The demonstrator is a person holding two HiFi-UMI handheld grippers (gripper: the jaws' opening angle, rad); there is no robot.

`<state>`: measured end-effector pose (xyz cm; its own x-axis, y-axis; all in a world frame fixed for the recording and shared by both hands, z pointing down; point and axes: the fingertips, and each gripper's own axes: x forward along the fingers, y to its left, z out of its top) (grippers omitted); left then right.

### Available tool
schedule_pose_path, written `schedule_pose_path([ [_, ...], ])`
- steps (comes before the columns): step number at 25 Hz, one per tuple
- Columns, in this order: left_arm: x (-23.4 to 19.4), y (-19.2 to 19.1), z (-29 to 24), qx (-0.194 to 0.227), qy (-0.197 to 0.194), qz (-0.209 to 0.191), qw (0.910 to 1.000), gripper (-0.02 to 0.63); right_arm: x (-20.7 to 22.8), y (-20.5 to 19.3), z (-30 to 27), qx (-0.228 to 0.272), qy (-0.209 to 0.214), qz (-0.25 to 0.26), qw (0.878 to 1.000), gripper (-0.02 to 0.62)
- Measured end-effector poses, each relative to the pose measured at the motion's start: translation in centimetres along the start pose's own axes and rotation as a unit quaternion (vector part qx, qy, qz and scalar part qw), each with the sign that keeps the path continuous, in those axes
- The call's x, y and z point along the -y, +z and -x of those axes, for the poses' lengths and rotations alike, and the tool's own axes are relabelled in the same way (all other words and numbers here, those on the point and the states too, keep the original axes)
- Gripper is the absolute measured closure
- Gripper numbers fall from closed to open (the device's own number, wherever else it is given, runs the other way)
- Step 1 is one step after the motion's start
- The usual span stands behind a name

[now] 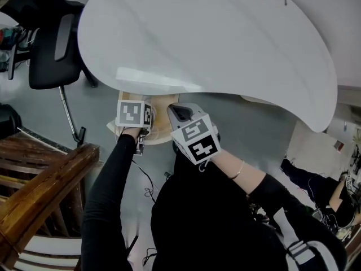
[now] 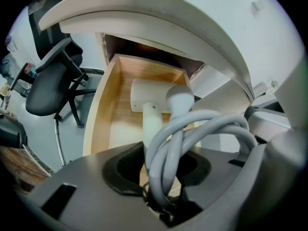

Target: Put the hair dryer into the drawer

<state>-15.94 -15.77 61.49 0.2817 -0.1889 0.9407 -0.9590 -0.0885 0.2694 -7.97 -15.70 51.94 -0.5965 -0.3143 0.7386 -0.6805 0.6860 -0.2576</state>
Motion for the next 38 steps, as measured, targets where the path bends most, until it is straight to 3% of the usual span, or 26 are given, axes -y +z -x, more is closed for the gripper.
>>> schedule_pose_path([
  [13,-0.4,-0.5,-0.7,0.005,0.01,0.014,0.9998,0.439,-0.5,-1.8,-3.0,-0.062,0.024,-0.007,0.998,0.592],
  [38,-1.1,-1.4,-2.7,-0.04,0.041,0.004,0.9984,0.439,0.7,-4.4,-5.8,-0.131,0.026,-0.049,0.99,0.592],
])
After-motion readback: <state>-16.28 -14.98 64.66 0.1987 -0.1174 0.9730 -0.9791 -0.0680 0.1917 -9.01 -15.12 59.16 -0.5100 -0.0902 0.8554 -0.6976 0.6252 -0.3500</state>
